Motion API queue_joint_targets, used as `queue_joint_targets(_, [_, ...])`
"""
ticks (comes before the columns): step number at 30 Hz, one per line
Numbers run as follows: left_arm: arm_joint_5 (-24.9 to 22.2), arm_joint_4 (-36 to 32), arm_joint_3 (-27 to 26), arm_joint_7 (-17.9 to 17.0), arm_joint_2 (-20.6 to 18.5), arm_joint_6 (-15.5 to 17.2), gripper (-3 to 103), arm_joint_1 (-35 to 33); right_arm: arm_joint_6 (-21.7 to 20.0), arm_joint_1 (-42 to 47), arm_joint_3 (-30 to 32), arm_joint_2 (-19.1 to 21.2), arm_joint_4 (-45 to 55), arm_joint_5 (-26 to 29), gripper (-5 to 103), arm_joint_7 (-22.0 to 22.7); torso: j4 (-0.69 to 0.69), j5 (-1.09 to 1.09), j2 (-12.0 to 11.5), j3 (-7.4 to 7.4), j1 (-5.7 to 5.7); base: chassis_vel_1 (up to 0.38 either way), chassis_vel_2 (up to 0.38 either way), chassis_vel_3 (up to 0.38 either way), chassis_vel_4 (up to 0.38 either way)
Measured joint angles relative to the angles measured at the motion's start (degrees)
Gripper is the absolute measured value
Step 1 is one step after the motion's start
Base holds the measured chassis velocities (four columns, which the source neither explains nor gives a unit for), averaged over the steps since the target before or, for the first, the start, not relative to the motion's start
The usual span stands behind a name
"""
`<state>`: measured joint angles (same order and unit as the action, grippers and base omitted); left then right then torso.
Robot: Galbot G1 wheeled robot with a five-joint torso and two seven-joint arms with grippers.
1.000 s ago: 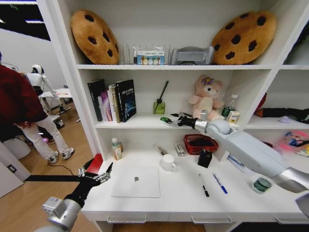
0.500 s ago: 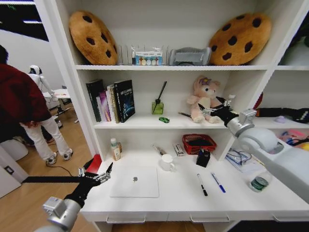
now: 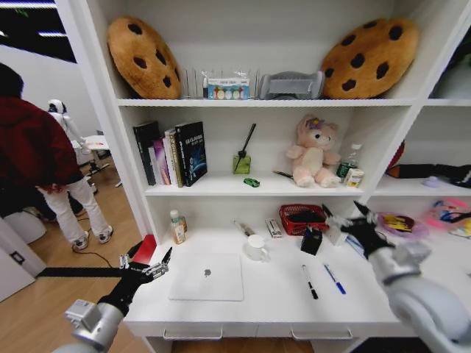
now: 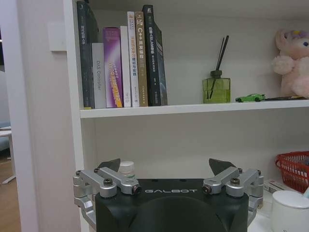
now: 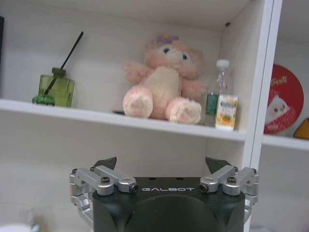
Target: Organize the objects on the table.
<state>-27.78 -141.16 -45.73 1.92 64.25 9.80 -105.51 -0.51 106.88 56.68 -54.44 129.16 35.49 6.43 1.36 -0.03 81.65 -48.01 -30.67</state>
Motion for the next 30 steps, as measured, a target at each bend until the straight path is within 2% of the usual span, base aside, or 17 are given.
queue_joint_targets(1, [0.0, 0.0, 0.0, 0.0, 0.0, 0.0, 100, 0.0, 2.1, 2.3, -0.8, -3.6, -0.9, -2.3, 100, -2.3, -0.01, 0.0, 0.0, 0.0, 0.0, 0.0, 0.0, 0.0, 0.0])
queue_joint_targets(2, [0.0, 0.0, 0.0, 0.0, 0.0, 0.0, 100, 0.0, 2.1, 2.3, -0.8, -3.6, -0.9, -2.3, 100, -2.3, -0.01, 0.0, 0.0, 0.0, 0.0, 0.0, 0.0, 0.0, 0.0])
queue_joint_targets(3, [0.0, 0.0, 0.0, 0.0, 0.0, 0.0, 100, 0.0, 3.3, 3.5, -2.1, -6.6, -1.9, -4.2, 100, -3.1, 0.0, 0.01, 0.0, 0.0, 0.0, 0.0, 0.0, 0.0, 0.0])
queue_joint_targets(5, [0.0, 0.0, 0.0, 0.0, 0.0, 0.0, 100, 0.0, 3.3, 4.0, -5.3, -11.0, -3.7, -6.2, 100, -1.5, 0.02, 0.02, 0.0, -0.01, 0.01, 0.0, 0.0, 0.0, 0.0])
queue_joint_targets(6, [0.0, 0.0, 0.0, 0.0, 0.0, 0.0, 100, 0.0, 3.3, 4.0, -5.3, -11.0, -3.7, -6.2, 100, -1.5, 0.02, 0.02, 0.0, -0.01, 0.01, 0.0, 0.0, 0.0, 0.0])
queue_joint_targets(9, [0.0, 0.0, 0.0, 0.0, 0.0, 0.0, 100, 0.0, -3.0, 1.0, -11.2, -13.1, -5.1, -3.6, 100, 5.7, -0.01, 0.01, 0.0, -0.01, 0.0, 0.0, 0.0, 0.0, 0.0])
queue_joint_targets(10, [0.0, 0.0, 0.0, 0.0, 0.0, 0.0, 100, 0.0, -3.0, 1.0, -11.2, -13.1, -5.1, -3.6, 100, 5.7, -0.01, 0.01, 0.0, -0.01, 0.0, 0.0, 0.0, 0.0, 0.0])
queue_joint_targets(11, [0.0, 0.0, 0.0, 0.0, 0.0, 0.0, 100, 0.0, -5.6, -1.1, -13.9, -12.8, -5.3, -1.8, 100, 10.2, -0.02, 0.01, 0.0, -0.01, -0.01, 0.0, 0.0, 0.0, 0.0])
queue_joint_targets(12, [0.0, 0.0, 0.0, 0.0, 0.0, 0.0, 100, 0.0, -5.6, -1.1, -13.9, -12.8, -5.3, -1.8, 100, 10.2, -0.02, 0.01, 0.0, -0.01, -0.01, 0.0, 0.0, 0.0, 0.0])
queue_joint_targets(13, [0.0, 0.0, 0.0, 0.0, 0.0, 0.0, 100, 0.0, -8.2, -3.6, -16.7, -12.2, -5.8, 0.8, 100, 14.8, -0.03, 0.02, 0.0, -0.02, -0.01, 0.0, 0.0, 0.0, 0.0])
queue_joint_targets(15, [0.0, 0.0, 0.0, 0.0, 0.0, 0.0, 100, 0.0, -10.8, -7.3, -19.3, -10.7, -7.3, 3.7, 100, 18.5, -0.02, 0.03, 0.0, -0.02, -0.02, 0.0, 0.0, 0.0, 0.0])
queue_joint_targets(23, [0.0, 0.0, 0.0, 0.0, 0.0, 0.0, 100, 0.0, -15.1, -13.7, -21.7, -6.1, -12.5, 5.2, 100, 19.5, 0.0, 0.03, 0.0, -0.02, -0.02, 0.0, 0.0, 0.0, 0.0])
queue_joint_targets(27, [0.0, 0.0, 0.0, 0.0, 0.0, 0.0, 100, 0.0, -18.2, -17.3, -23.9, -3.1, -15.5, 5.9, 100, 17.2, 0.0, 0.03, 0.0, -0.02, -0.02, 0.0, 0.0, 0.0, 0.0])
queue_joint_targets(30, [0.0, 0.0, 0.0, 0.0, 0.0, 0.0, 100, 0.0, -20.1, -20.9, -26.6, -0.3, -18.0, 8.8, 100, 13.4, 0.0, 0.03, 0.0, -0.02, -0.02, 0.0, 0.0, 0.0, 0.0])
